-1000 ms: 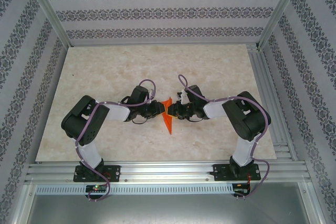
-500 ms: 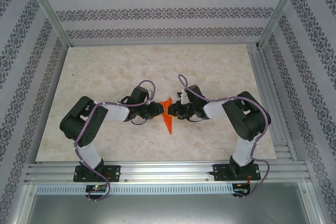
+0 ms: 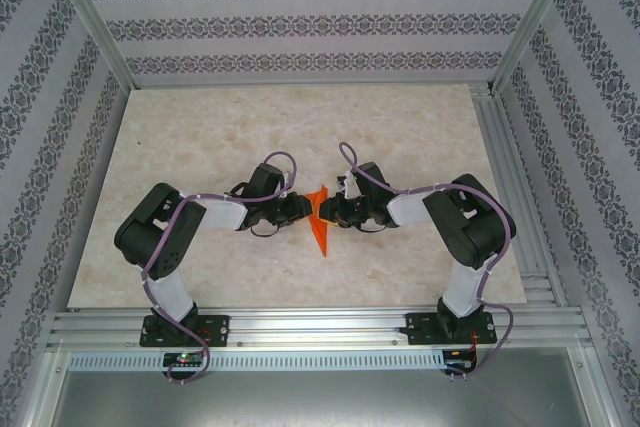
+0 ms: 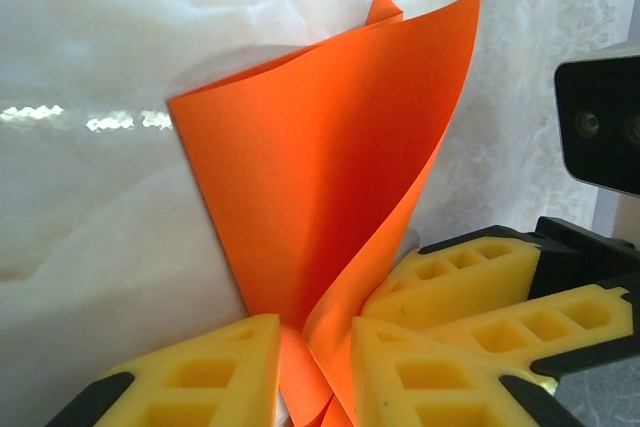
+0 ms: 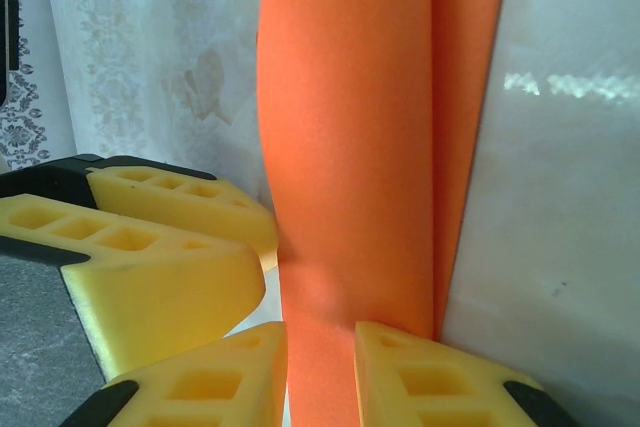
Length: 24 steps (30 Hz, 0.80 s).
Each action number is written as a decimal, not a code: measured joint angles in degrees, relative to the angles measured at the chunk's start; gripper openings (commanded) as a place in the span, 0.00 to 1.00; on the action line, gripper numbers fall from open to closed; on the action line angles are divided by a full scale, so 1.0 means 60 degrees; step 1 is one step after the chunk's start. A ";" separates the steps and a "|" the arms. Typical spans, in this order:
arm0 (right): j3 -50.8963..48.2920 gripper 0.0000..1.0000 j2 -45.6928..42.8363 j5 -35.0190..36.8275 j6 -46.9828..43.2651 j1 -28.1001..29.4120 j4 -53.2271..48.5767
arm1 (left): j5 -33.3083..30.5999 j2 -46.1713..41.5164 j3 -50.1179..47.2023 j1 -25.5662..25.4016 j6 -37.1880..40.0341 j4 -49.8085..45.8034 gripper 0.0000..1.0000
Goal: Fold a paper plane with a square sheet of paper (fold left side to right side)
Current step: Fold the wing for the fifth time at the center of the table.
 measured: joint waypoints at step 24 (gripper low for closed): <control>0.0051 0.25 0.0036 -0.0011 0.0000 0.0004 -0.0011 | 0.0149 0.0386 0.0193 -0.0004 -0.0076 0.0164 0.16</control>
